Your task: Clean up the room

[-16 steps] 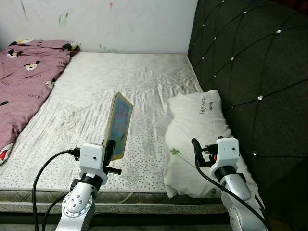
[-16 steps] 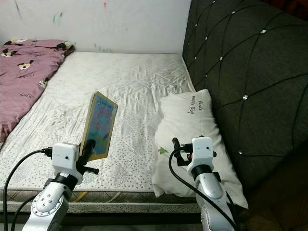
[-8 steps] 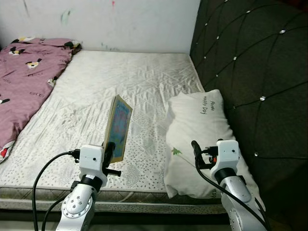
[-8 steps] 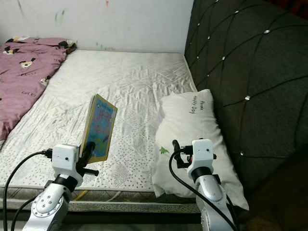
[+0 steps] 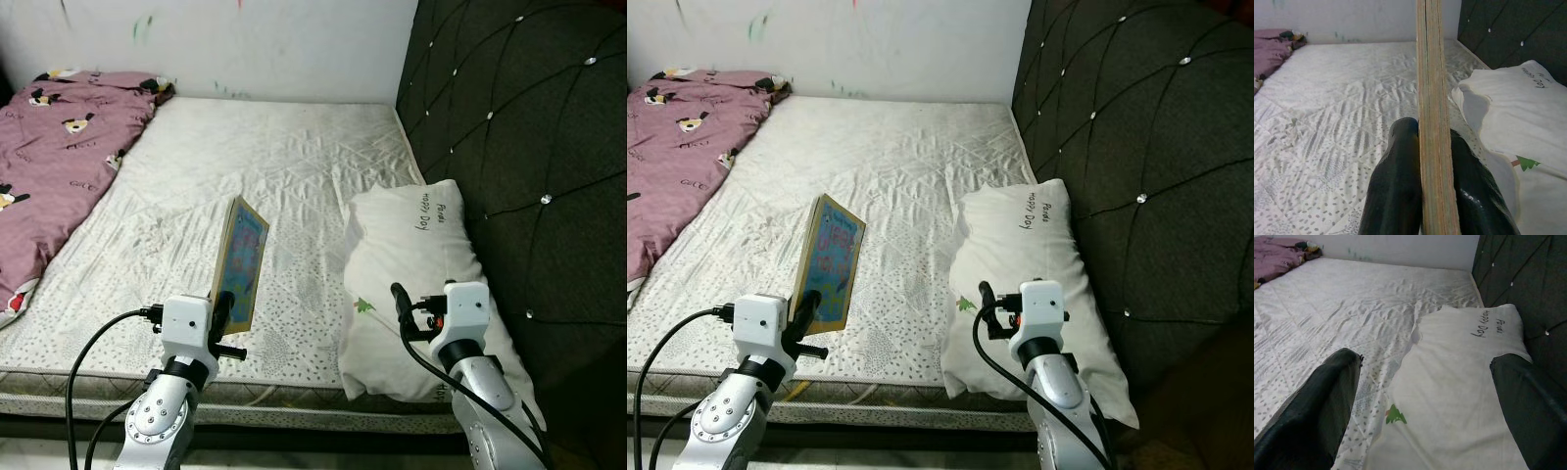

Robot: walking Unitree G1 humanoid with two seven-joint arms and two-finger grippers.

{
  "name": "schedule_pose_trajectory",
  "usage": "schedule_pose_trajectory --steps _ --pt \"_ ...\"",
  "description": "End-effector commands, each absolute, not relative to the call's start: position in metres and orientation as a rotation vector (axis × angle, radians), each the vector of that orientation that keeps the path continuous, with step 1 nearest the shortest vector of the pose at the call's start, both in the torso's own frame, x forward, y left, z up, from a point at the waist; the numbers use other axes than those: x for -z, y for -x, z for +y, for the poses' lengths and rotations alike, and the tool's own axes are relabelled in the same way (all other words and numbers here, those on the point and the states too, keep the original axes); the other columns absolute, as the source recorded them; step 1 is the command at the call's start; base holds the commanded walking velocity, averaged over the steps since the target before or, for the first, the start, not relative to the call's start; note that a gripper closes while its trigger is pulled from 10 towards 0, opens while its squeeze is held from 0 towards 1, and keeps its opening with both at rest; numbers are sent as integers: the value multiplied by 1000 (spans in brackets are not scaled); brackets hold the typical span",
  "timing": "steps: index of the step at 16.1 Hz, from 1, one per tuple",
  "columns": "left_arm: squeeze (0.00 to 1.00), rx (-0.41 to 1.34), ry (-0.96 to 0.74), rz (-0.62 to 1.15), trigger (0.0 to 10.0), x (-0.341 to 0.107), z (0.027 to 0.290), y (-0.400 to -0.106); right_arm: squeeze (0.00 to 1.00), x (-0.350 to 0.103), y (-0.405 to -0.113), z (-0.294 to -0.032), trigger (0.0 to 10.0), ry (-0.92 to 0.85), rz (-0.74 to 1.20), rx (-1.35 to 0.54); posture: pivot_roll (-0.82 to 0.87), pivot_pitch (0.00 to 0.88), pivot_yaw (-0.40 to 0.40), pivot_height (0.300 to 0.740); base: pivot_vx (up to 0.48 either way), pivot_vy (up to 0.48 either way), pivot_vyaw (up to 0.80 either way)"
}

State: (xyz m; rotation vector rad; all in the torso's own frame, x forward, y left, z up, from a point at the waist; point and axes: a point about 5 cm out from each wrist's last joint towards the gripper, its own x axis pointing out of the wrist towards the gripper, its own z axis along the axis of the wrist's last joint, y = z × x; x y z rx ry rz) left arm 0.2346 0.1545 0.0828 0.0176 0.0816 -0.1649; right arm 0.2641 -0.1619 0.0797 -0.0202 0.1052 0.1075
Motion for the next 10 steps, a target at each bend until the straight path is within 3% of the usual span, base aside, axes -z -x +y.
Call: schedule_pose_trajectory --steps 1,5,10 --pt "0 165 -14 25 10000 -97 155 -238 0 -83 -263 -161 10000 28 100 -120 -8 83 -8 740 0 0 0" --pt "0 132 -15 0 10000 -105 161 -237 0 -92 -261 -160 10000 41 77 -140 -7 102 -7 740 0 0 0" --pt "0 15 -31 13 10000 -113 188 -203 0 -107 -234 -162 10000 53 60 -184 8 122 -14 740 0 0 0"
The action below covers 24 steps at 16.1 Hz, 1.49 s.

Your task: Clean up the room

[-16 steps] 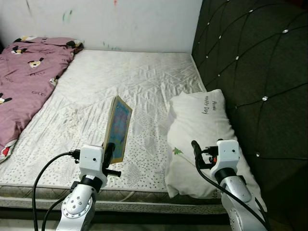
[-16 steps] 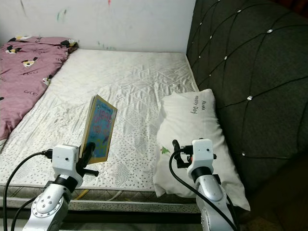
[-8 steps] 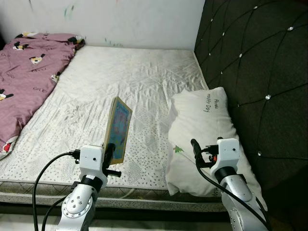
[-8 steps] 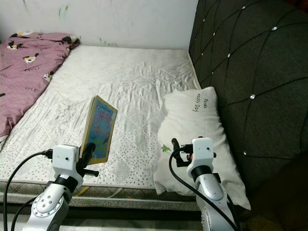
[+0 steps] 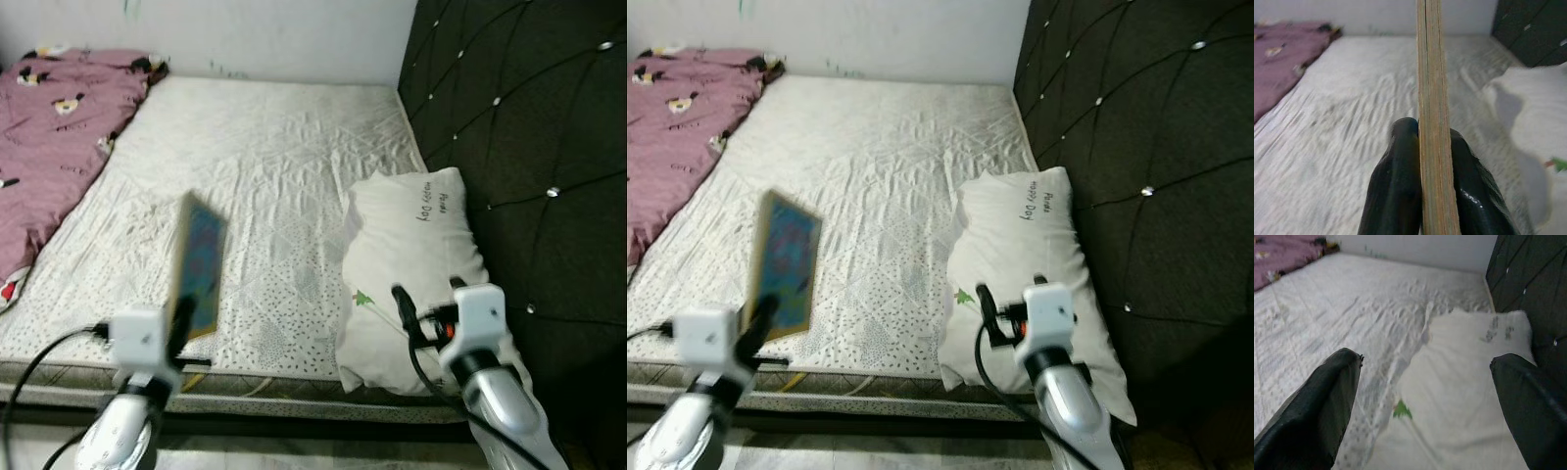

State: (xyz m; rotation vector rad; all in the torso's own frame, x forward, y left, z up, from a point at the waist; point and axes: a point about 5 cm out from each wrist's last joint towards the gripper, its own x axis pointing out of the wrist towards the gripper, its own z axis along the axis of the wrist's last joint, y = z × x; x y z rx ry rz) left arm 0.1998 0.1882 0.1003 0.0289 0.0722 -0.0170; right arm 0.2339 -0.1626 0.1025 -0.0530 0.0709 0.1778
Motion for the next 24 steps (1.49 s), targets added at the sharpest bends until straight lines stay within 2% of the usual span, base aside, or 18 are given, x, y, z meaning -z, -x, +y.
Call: schedule_pose_trajectory --steps 1,10,12,22,24 --pt "0 -2 -35 32 10000 -112 191 -194 0 -106 -228 -166 10000 58 78 -187 15 127 -19 740 0 0 0" --pt "0 1 -38 58 10000 -108 186 -190 0 -103 -224 -165 10000 48 113 -191 17 119 -19 740 0 0 0" --pt "0 -24 -9 78 10000 -103 189 -190 0 -101 -226 -164 10000 -4 123 -170 19 115 -19 740 0 0 0" --pt "0 -47 -42 38 10000 -103 195 -200 0 -98 -237 -161 10000 -90 113 -130 25 80 0 626 0 0 0" --pt "0 -56 -36 26 10000 -103 196 -202 0 -99 -240 -159 10000 -101 100 -122 27 71 5 616 0 0 0"
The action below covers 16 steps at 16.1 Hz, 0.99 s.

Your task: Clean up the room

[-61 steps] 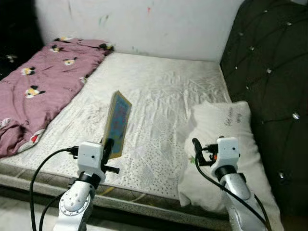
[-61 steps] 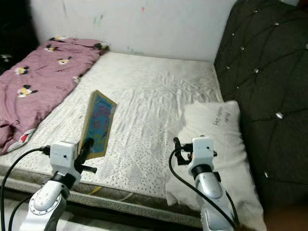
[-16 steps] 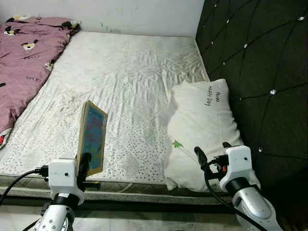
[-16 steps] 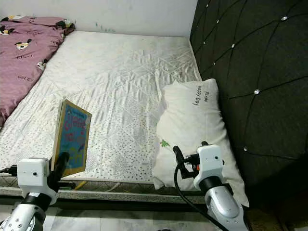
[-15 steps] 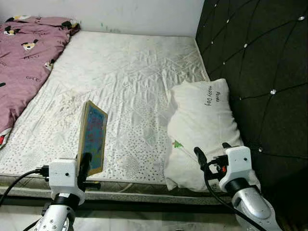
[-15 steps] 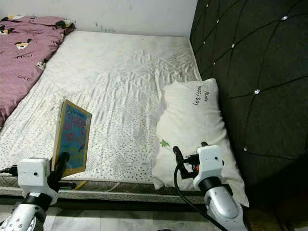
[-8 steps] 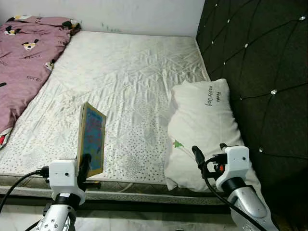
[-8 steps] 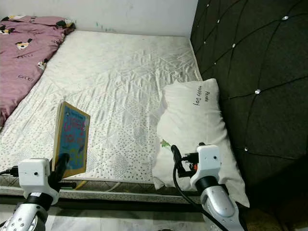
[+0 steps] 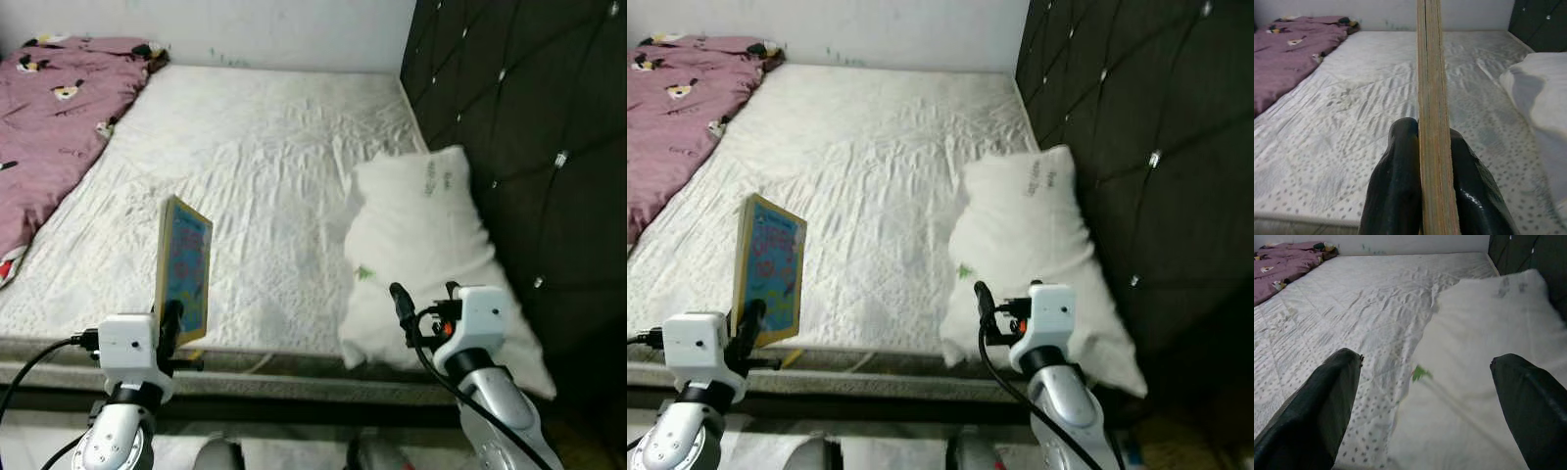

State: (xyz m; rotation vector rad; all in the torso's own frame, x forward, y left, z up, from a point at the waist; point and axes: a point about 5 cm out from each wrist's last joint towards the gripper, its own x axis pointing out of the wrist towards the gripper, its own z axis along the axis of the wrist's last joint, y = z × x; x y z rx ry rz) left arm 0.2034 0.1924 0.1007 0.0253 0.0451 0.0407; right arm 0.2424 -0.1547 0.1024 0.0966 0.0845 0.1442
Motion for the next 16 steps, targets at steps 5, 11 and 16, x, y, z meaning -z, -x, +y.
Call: schedule_pose_trajectory --steps 5,11,16 --pt "0 -121 -123 -17 10000 -108 205 -216 0 -105 -256 -150 10000 -54 39 -144 24 40 11 587 0 0 0" --pt "0 -64 -50 -19 10000 -104 196 -215 0 -116 -268 -155 10000 14 -86 -84 23 42 -1 587 43 0 0" --pt "0 -50 -41 -20 10000 -104 195 -214 0 -112 -261 -149 10000 8 -81 -163 27 45 -5 587 290 0 0"
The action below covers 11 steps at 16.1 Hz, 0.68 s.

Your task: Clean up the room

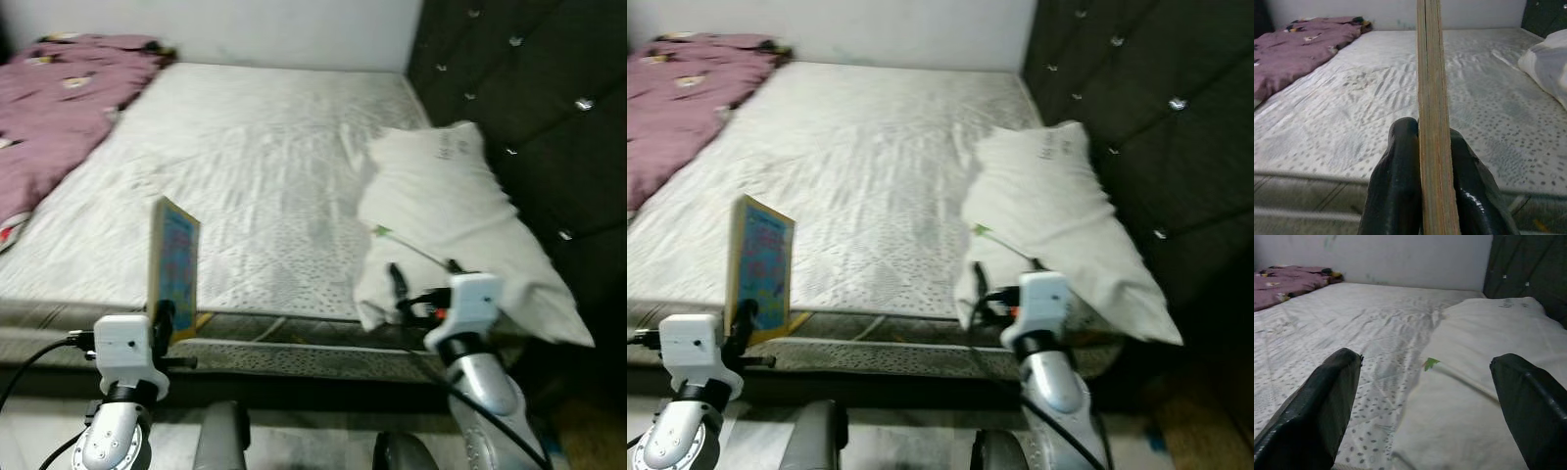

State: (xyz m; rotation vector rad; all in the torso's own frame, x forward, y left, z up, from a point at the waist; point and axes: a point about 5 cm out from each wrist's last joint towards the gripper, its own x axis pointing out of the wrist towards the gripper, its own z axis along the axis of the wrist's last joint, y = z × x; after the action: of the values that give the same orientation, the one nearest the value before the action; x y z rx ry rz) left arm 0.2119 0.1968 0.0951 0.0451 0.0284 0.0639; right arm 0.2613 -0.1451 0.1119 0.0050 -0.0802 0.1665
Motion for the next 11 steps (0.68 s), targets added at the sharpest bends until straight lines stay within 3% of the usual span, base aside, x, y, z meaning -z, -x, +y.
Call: schedule_pose_trajectory --steps 1,9,11 --pt "0 -46 -41 -19 10000 -103 194 -214 0 -111 -261 -148 10000 19 -86 -164 27 45 -5 587 307 0 0" --pt "0 -34 -44 -9 10000 -102 192 -216 0 -106 -261 -150 10000 2 -65 -167 21 52 -7 587 412 0 0" --pt "0 -48 -47 -4 10000 -101 194 -217 0 -105 -262 -150 10000 -1 -60 -168 21 52 -7 587 0 0 0"
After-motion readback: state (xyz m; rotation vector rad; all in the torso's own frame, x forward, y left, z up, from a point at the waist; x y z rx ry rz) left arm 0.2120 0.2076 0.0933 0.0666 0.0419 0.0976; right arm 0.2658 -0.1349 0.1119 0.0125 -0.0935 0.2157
